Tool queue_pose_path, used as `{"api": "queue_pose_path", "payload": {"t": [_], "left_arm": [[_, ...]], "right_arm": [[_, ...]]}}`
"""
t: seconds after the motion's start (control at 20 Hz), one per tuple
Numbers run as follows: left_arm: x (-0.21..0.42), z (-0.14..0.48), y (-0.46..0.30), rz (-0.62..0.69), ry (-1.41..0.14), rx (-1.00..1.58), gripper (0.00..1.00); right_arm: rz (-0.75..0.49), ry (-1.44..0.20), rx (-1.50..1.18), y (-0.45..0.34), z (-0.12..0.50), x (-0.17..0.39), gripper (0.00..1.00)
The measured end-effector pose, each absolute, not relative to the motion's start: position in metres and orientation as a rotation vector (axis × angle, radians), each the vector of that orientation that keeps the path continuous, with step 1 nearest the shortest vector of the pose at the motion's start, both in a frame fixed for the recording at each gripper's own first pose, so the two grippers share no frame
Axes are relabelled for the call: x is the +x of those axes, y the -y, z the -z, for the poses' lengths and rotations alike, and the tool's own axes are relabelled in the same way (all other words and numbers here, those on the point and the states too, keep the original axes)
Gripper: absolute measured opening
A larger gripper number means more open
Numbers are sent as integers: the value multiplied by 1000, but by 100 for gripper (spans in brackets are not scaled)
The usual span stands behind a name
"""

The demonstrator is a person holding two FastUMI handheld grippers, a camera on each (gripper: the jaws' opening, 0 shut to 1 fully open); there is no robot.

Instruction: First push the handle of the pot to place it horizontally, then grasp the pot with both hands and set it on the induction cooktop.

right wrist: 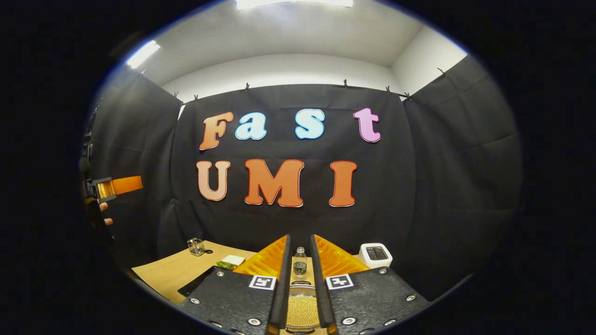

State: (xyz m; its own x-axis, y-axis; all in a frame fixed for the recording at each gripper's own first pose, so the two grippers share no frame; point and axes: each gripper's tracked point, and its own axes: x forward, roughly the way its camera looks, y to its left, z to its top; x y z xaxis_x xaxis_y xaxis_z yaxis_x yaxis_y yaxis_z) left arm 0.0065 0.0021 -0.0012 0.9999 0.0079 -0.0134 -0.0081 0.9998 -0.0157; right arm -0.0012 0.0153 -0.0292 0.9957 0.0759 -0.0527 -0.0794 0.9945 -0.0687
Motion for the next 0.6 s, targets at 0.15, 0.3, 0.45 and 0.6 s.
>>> {"api": "queue_pose_path", "payload": {"t": [0.15, 0.3, 0.45, 0.6], "left_arm": [[4, 1, -1, -5, -10, -16, 98], [1, 2, -4, -11, -7, -5, 98], [0, 1, -5, -17, -2, 0, 98], [-3, 3, -1, -5, -4, -6, 98]], "right_arm": [[-95, -63, -62, -22, 44, -6, 10], [-117, -101, -44, -29, 65, -11, 0], [-119, -149, -61, -31, 92, -14, 0], [-138, -218, -64, -40, 127, -17, 0]]}}
